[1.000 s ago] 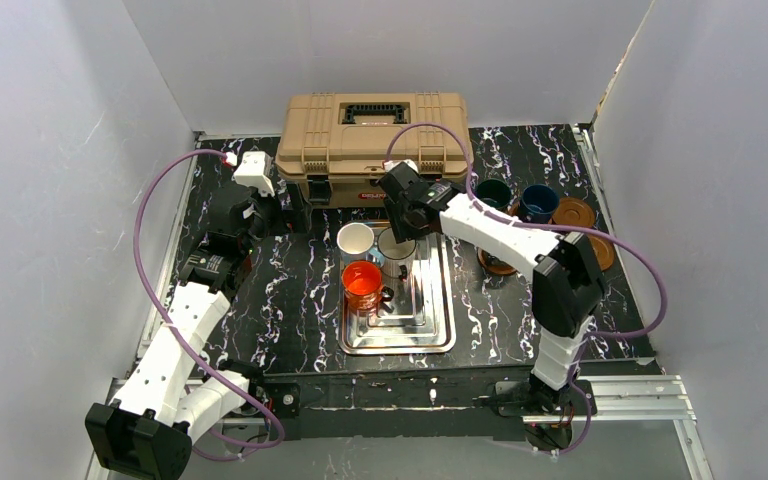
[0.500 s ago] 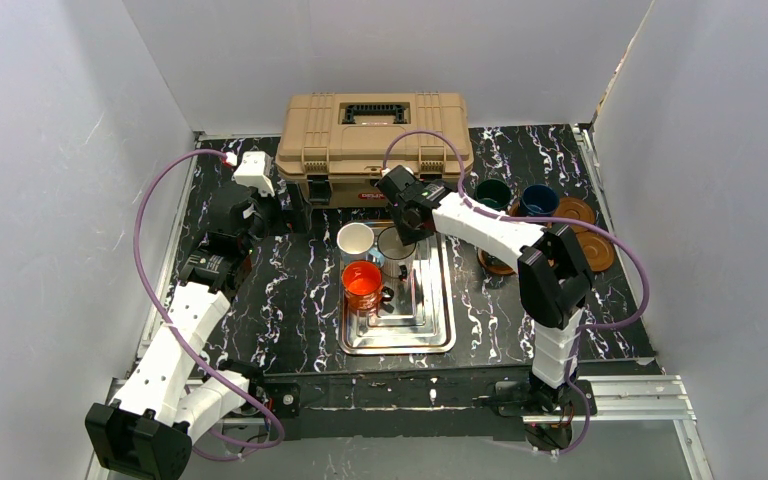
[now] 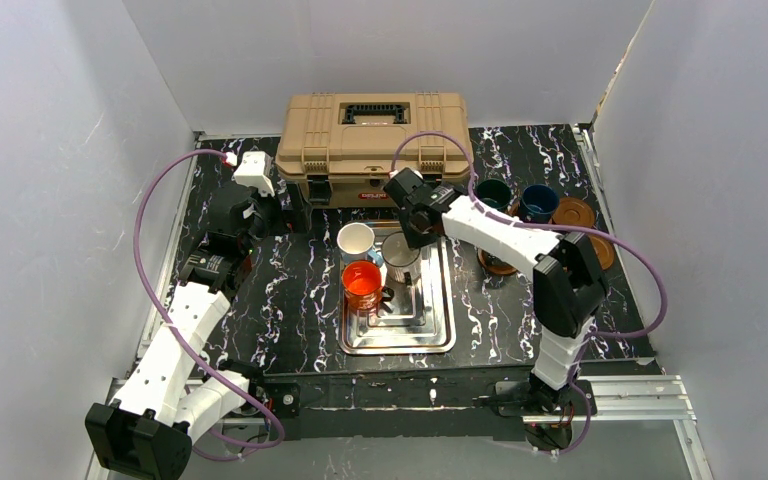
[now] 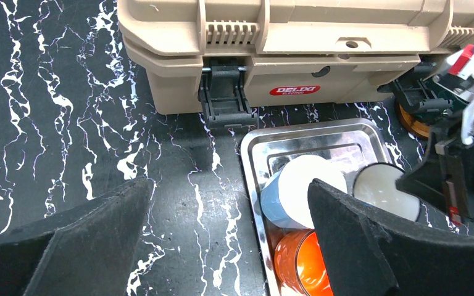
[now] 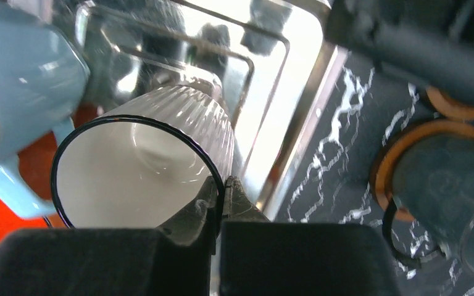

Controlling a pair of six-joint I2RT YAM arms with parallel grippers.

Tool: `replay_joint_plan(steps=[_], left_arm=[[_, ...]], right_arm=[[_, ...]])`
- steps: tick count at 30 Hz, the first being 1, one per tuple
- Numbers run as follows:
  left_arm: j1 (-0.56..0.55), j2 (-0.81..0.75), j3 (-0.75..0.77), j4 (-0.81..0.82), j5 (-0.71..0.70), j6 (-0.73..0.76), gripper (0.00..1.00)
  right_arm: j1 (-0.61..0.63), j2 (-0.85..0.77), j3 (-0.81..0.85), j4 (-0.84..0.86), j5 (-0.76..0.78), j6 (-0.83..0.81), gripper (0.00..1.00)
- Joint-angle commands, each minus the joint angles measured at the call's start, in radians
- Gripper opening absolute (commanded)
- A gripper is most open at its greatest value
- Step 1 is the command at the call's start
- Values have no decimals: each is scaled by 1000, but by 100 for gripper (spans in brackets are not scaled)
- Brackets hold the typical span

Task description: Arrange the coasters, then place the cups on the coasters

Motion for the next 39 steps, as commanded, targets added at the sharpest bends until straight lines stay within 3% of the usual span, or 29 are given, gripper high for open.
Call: replay_joint_plan(steps=[1, 9, 16, 27, 33, 39], left_arm=[[-4, -10, 5, -3, 6, -1, 98], [-4, -12, 5, -3, 6, -4, 98], [-3, -13, 4, -3, 5, -5, 98], [-4, -13, 5, -5, 0, -1, 98], [-4, -10, 7, -6, 1, -2, 98], [-4, -4, 9, -7, 14, -7, 98]], right_arm=[[-1, -120, -18, -86, 30, 51, 1], [-1, -263, -6, -200, 30, 99, 1], [-51, -337, 100, -335, 78, 107, 1], [-532, -440, 173, -367, -79, -50, 1], [-823, -482, 98, -306, -215, -68, 1], [-938, -547, -45, -193, -194, -18, 1]])
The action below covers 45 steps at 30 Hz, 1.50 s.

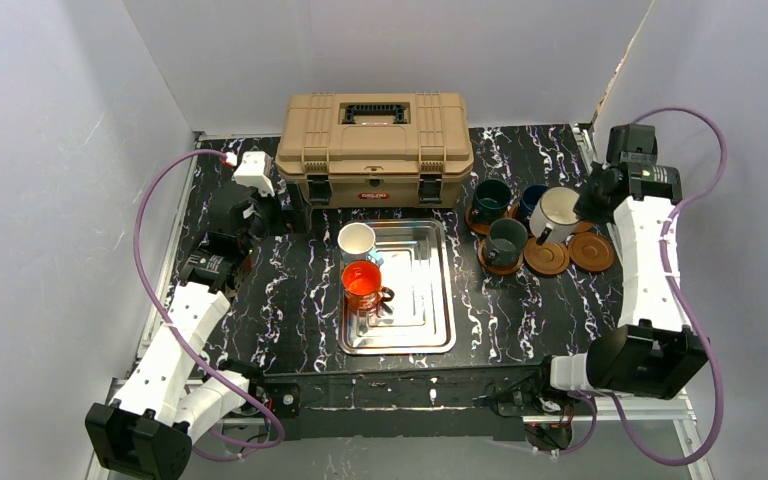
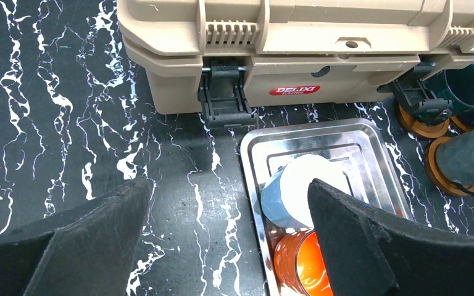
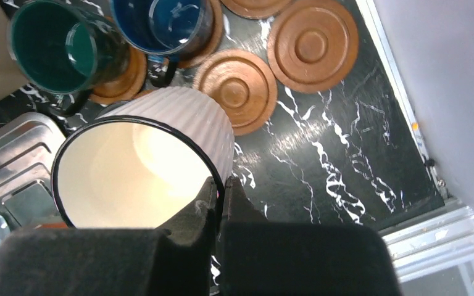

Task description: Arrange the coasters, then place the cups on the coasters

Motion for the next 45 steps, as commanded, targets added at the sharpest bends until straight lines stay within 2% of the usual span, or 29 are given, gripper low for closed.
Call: replay_joint_plan(steps=[1, 9, 18, 28, 45], left_arm=[[-4, -4, 9, -6, 14, -6, 98], [-8, -1, 15, -16, 4, 3, 98], [-22, -1, 16, -16, 3, 5, 98], [-24, 2, 16, -15, 3, 6, 98], [-23, 9, 17, -16, 6, 7, 98]], right_arm=[[-63, -85, -83, 144, -41, 42, 1], [-141, -77, -221, 234, -47, 83, 1], [-156, -23, -317, 341, -24, 123, 1], [-156, 60, -333, 393, 65, 105, 1], [-156, 152, -340, 421, 10, 105, 1]])
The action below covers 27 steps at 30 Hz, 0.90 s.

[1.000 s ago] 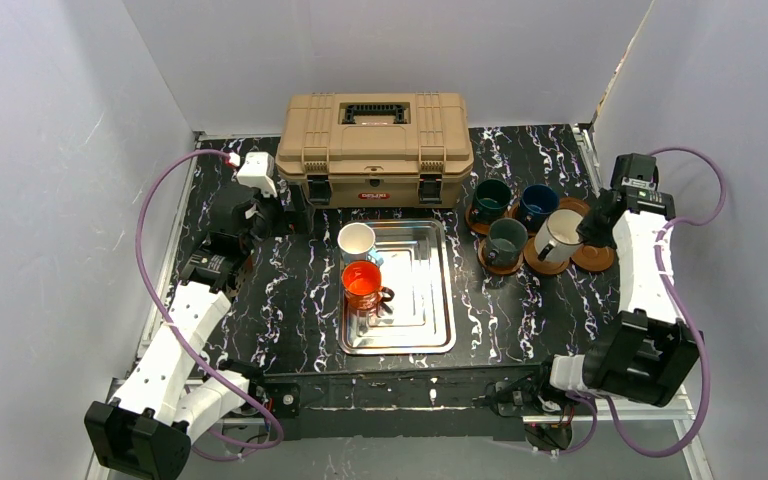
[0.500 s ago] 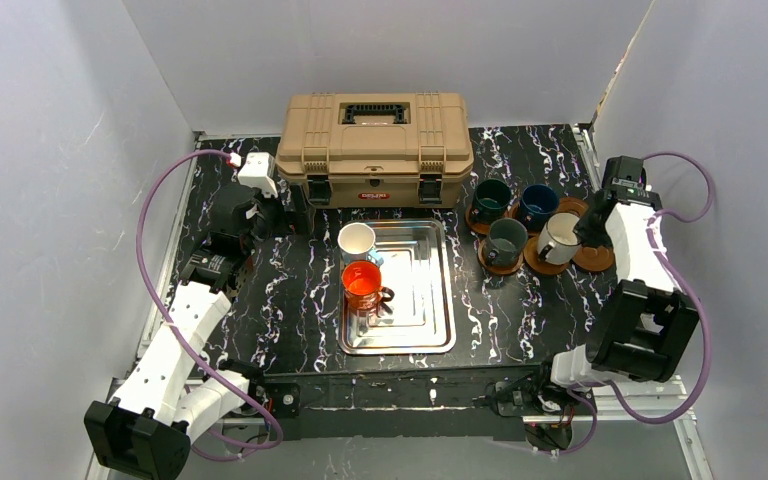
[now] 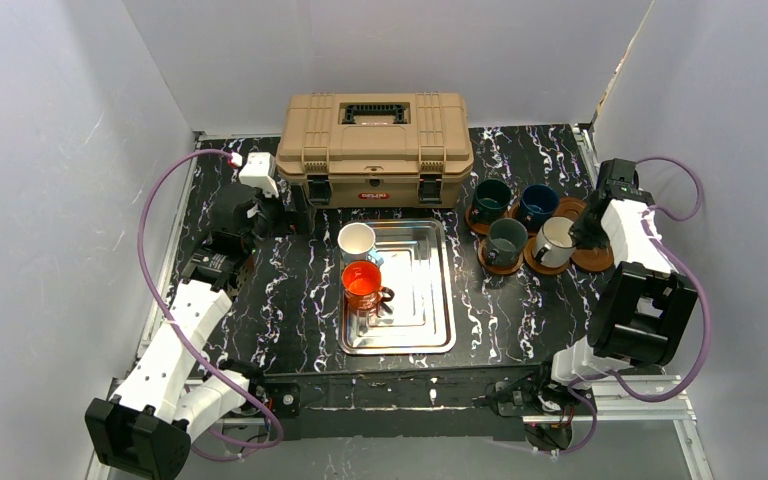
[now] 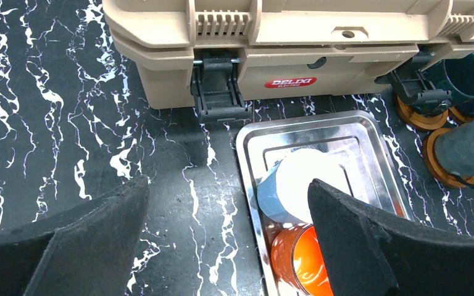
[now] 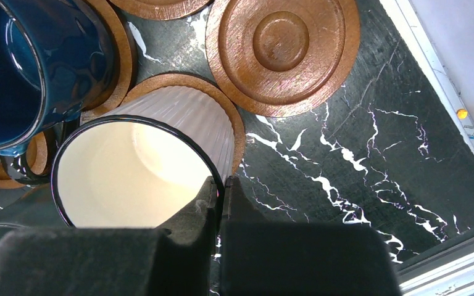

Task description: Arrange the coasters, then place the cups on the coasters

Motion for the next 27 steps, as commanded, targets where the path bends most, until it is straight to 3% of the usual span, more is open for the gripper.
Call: replay_joint_plan(steps=[1, 20, 27], left_arm=[[-5, -2, 18, -9, 5, 8, 98], [-4, 2, 16, -8, 7, 8, 98], [-4, 3, 16, -7, 5, 7, 98]], right_arm=[[-4, 3, 27, 62, -22, 8, 1], [-4, 24, 11, 64, -18, -3, 1], [-4, 20, 23, 60, -24, -7, 22]])
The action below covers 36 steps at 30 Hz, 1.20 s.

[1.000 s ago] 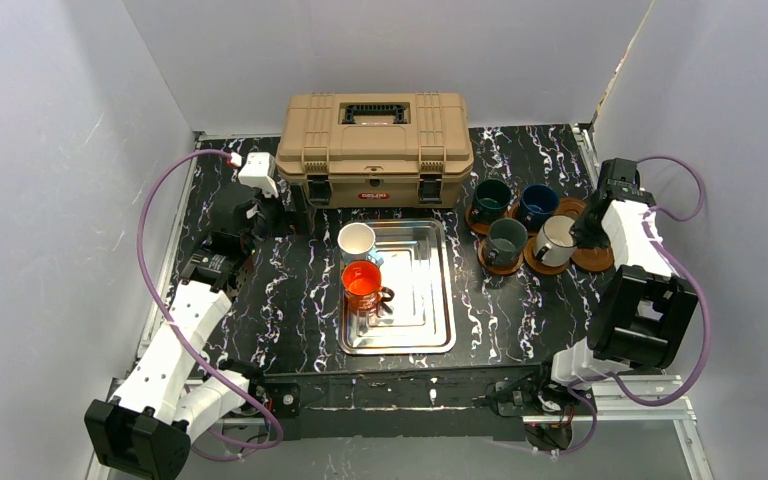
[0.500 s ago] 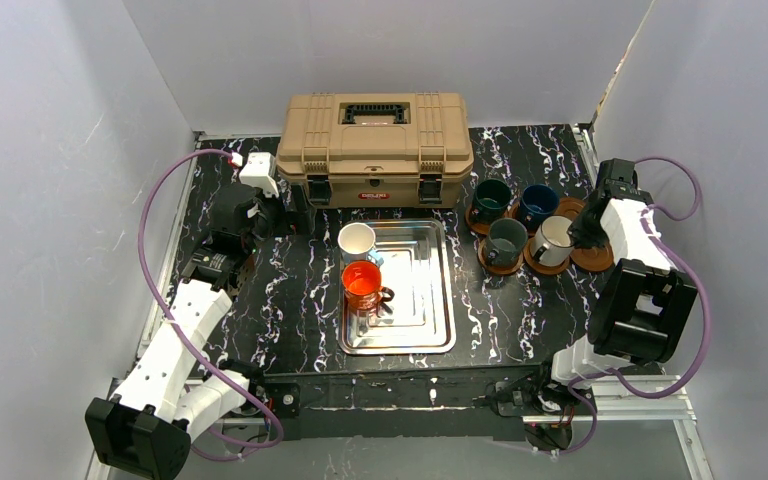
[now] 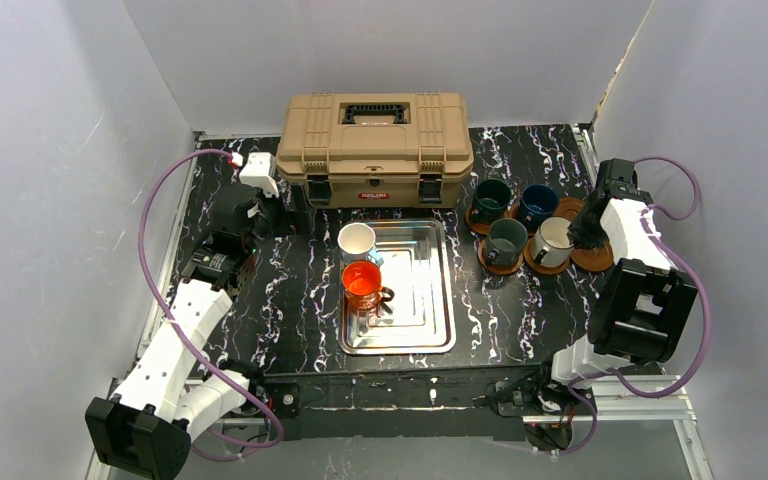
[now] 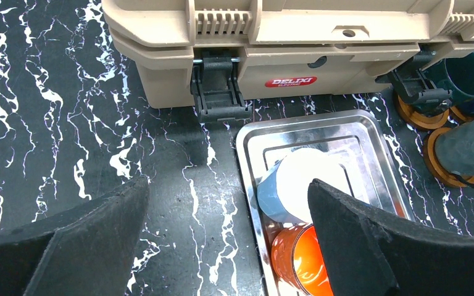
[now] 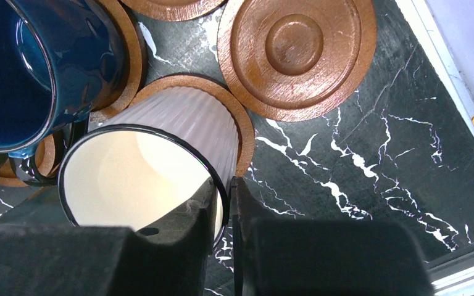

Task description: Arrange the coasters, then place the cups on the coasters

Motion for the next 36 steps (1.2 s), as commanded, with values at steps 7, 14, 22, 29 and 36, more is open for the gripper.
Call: replay_joint_plan(steps=[7, 14, 22, 29, 36], left_arm=[[-4, -3, 16, -6, 4, 8, 98], [-3, -3, 15, -7, 4, 9, 98], [-4, -7, 15, -6, 4, 8, 98], [-4, -3, 12, -3, 12, 0, 98], [-4, 20, 12, 0, 47, -19, 98]], right_arm=[[-4, -6, 35, 39, -16, -9, 33], [-4, -43, 46, 27, -5, -13, 49], [-4, -113, 67, 13, 1, -14, 69], [-2, -191, 113, -6, -50, -11, 78], [105, -225, 166, -24, -90, -37, 78]])
